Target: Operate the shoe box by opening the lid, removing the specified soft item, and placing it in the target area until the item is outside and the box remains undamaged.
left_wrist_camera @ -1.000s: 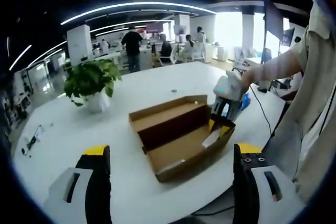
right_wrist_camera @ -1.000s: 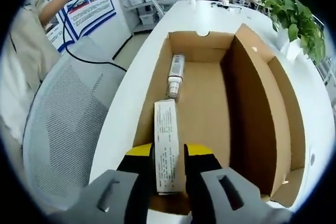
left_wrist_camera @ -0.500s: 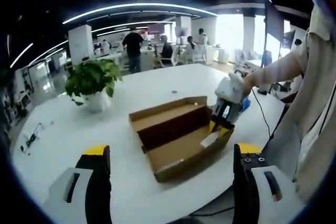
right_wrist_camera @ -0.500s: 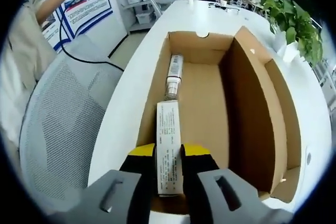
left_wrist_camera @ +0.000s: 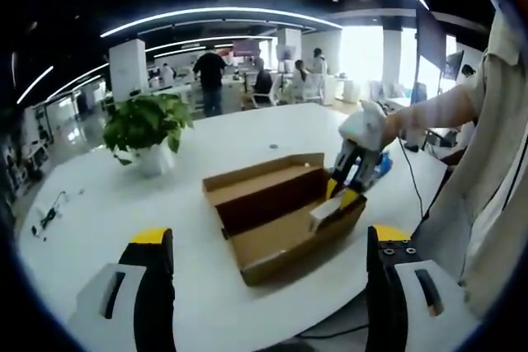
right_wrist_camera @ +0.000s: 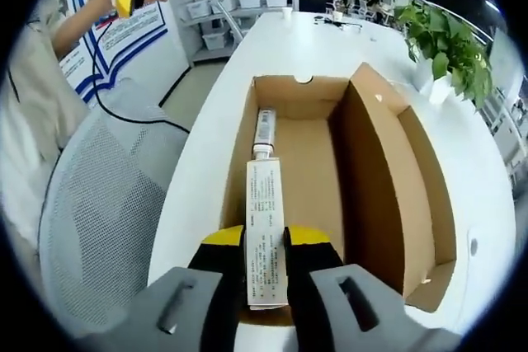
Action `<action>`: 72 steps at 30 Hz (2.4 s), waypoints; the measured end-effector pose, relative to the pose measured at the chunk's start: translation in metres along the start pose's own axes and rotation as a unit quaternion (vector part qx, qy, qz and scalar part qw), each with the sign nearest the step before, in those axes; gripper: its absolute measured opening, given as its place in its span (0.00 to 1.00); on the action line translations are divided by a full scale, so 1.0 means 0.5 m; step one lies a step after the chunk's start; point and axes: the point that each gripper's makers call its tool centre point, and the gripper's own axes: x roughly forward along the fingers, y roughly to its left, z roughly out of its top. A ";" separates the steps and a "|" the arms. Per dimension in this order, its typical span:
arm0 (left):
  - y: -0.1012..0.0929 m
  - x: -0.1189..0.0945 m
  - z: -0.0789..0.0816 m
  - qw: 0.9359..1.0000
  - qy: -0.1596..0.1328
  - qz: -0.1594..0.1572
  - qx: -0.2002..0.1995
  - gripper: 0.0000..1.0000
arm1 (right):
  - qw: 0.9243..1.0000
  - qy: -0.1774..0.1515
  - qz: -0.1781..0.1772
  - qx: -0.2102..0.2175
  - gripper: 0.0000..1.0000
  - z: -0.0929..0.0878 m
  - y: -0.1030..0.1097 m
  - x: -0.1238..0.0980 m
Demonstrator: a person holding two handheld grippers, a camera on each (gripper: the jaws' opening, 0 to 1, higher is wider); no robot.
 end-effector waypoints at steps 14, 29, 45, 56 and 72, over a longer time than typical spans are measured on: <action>-0.010 -0.006 0.005 1.000 -0.014 0.003 -0.007 1.00 | 1.000 -0.017 -0.021 -0.007 0.15 0.054 0.004 -0.079; -0.025 0.002 0.011 1.000 -0.016 -0.007 -0.003 1.00 | 0.999 -0.010 -0.031 -0.044 0.15 0.071 0.007 -0.173; -0.020 0.000 0.024 1.000 -0.028 -0.003 -0.005 1.00 | 0.997 0.000 -0.061 -0.044 0.15 0.029 -0.039 -0.273; -0.020 0.002 0.027 1.000 -0.025 -0.001 -0.001 1.00 | 0.996 0.005 -0.085 -0.028 0.15 -0.024 -0.085 -0.323; -0.015 0.000 0.020 1.000 -0.018 0.003 -0.007 1.00 | 0.994 0.030 -0.106 -0.020 0.15 -0.116 -0.130 -0.373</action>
